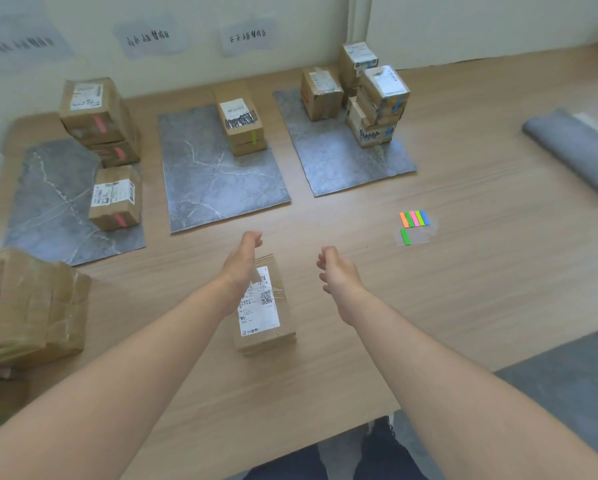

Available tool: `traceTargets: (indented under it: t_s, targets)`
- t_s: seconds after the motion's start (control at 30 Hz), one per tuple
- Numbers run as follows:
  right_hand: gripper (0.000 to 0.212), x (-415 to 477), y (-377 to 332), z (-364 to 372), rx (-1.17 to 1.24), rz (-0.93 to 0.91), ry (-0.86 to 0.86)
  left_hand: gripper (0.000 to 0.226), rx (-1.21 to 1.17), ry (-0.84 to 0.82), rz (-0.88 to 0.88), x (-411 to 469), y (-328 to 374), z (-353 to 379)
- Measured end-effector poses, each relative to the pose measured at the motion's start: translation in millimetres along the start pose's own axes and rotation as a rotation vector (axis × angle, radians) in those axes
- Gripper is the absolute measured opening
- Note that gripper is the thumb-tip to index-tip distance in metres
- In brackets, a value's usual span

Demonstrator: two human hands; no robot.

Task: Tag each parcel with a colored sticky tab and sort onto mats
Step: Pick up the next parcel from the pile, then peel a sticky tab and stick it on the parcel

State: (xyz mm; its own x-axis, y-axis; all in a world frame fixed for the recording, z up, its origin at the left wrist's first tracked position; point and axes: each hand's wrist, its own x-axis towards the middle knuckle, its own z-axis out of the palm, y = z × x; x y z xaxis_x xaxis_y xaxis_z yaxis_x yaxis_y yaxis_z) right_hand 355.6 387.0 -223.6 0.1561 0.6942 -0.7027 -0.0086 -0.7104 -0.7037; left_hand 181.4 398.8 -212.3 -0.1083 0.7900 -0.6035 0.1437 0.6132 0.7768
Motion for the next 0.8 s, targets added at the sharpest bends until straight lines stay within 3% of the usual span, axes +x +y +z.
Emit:
traceTargets:
  t_s: [0.1,0.3,0.4,0.8]
  targets:
    - [0.055,13,-2,-18,0.028,-0.013,-0.005,0.066,0.021,-0.031,-0.003,3,9,26]
    - [0.048,42,3,-64,0.049,-0.002,-0.030,0.051,0.002,-0.028,-0.002,18,16,89]
    - [0.034,58,5,-90,0.056,0.008,-0.055,0.048,0.001,-0.017,-0.023,22,21,119]
    - [0.028,120,-4,-200,0.083,0.023,-0.050,0.051,0.007,-0.075,-0.118,53,34,247]
